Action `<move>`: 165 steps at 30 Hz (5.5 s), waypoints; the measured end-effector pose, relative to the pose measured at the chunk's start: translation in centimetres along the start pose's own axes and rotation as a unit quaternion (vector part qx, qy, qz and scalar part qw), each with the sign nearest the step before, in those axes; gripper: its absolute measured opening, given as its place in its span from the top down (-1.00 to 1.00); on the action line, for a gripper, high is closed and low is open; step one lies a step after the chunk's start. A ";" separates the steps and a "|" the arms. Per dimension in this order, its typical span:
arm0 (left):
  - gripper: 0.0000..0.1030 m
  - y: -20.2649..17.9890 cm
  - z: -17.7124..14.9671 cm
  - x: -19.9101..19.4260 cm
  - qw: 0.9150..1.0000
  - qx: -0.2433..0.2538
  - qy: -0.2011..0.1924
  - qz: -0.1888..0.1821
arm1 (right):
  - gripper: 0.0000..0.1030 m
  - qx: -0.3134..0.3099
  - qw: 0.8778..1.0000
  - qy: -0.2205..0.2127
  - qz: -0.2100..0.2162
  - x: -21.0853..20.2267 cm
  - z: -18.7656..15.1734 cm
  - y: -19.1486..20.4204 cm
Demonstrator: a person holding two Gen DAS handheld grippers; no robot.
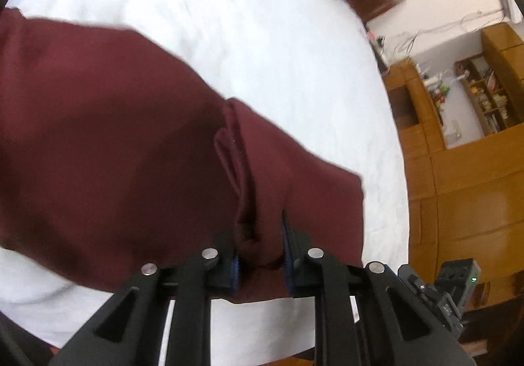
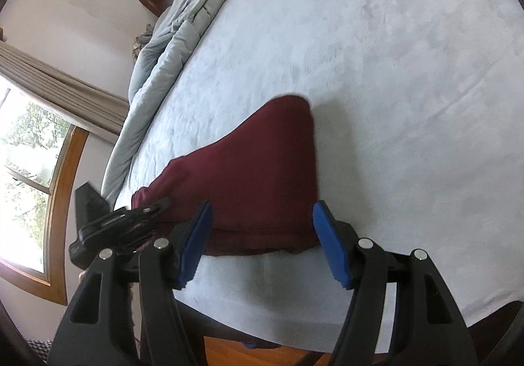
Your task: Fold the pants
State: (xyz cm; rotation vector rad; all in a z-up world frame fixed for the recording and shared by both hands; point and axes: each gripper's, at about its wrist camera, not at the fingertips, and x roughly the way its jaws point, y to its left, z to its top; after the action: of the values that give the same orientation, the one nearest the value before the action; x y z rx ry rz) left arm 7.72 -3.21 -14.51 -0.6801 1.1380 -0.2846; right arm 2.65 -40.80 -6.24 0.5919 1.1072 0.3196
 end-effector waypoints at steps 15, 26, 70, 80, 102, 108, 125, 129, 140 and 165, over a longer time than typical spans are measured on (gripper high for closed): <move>0.55 7.8 -1.1 -1.2 0.997 -0.022 -0.018 0.075 | -0.47 0.013 0.993 0.115 0.004 8.9 0.9 0.1; 0.50 6.9 -0.6 -0.7 0.998 -0.009 -0.008 0.065 | 0.54 0.014 0.988 0.135 0.075 8.8 1.2 1.7; -0.22 -0.1 1.7 2.5 0.990 0.113 0.003 0.085 | 0.42 -0.041 0.991 0.088 -0.087 10.2 4.7 3.2; -0.89 8.8 -1.1 -12.0 0.989 0.017 -0.074 0.129 | -0.55 -0.070 0.995 0.053 -0.056 4.9 -1.0 7.3; -0.88 26.6 -0.1 -18.1 0.950 -0.259 -0.169 0.051 | -0.78 -0.100 0.983 0.064 -0.140 8.1 -4.5 10.0; -0.54 27.3 0.7 -17.1 0.946 -0.277 -0.170 0.026 | -0.78 -0.100 0.982 0.070 -0.141 8.2 -4.8 10.0; -0.47 26.5 3.4 -14.5 0.954 -0.245 -0.158 0.074 | -0.78 -0.107 0.982 0.077 -0.138 9.1 -5.2 10.5; 0.25 26.3 3.2 -15.0 0.950 -0.248 -0.165 0.092 | -0.78 -0.091 0.983 0.076 -0.139 9.0 -5.2 9.9; 0.45 21.8 3.1 -17.3 0.956 -0.188 -0.222 0.044 | -0.77 -0.070 0.988 0.059 -0.125 7.7 -4.6 9.2; 0.46 -3.6 -1.0 -5.6 0.966 0.226 -0.088 0.092 | -0.77 -0.028 0.996 0.027 -0.083 4.6 -4.0 6.0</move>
State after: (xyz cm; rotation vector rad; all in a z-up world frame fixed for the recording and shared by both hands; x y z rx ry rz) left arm 4.94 -3.30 -8.41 -0.1890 0.9135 -0.3057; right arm 1.29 -32.44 -7.32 0.4400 1.1880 0.2232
